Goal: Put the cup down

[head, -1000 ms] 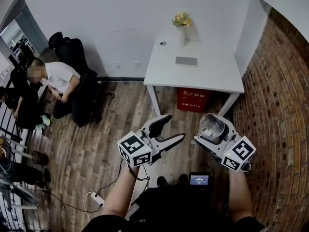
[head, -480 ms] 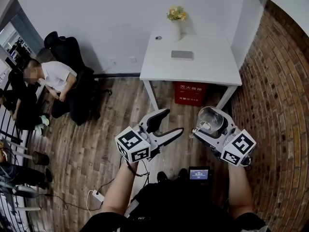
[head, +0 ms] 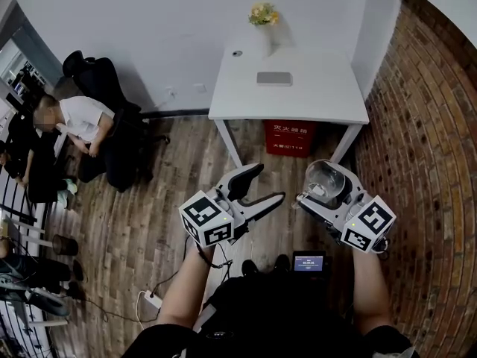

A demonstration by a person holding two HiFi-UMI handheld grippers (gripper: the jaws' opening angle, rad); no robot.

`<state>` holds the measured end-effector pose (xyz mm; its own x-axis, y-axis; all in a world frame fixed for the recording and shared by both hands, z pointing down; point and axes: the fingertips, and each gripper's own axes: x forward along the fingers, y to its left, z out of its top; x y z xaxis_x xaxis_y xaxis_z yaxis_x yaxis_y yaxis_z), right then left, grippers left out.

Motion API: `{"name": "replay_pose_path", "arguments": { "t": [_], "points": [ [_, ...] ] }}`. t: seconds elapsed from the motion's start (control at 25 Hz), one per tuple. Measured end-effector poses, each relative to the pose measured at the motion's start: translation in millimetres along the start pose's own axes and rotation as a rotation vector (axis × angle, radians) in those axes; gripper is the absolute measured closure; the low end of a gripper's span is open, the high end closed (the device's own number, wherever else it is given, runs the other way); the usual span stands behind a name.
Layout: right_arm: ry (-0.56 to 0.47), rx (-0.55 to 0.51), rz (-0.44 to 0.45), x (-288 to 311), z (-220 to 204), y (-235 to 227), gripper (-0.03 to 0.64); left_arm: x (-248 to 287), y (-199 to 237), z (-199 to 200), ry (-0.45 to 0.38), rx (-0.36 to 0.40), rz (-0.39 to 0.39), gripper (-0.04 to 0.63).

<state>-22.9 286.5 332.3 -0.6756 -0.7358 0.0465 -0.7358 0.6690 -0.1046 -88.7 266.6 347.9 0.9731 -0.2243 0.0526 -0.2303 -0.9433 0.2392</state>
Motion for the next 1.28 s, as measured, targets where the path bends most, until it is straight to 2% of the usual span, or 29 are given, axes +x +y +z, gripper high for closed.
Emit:
{"name": "replay_pose_path", "arguments": {
  "t": [0.36,0.68,1.0,1.28],
  "points": [
    [-0.012,0.017,0.000,-21,-3,-36,0.239,38,0,-8,0.038,0.005,0.033,0.241],
    [-0.008,0.043,0.003,-22,-10,-51,0.239,46,12,-15,0.068,0.001,0.057,0.241],
    [0.014,0.055,-0.008,0,-19,-80,0.239,57,52,-8,0.047,-0.003,0.063,0.241],
    [0.033,0.043,-0.043,44,-17,-122,0.239,75,119,2,0.025,0.000,0.038,0.241]
  ]
}}
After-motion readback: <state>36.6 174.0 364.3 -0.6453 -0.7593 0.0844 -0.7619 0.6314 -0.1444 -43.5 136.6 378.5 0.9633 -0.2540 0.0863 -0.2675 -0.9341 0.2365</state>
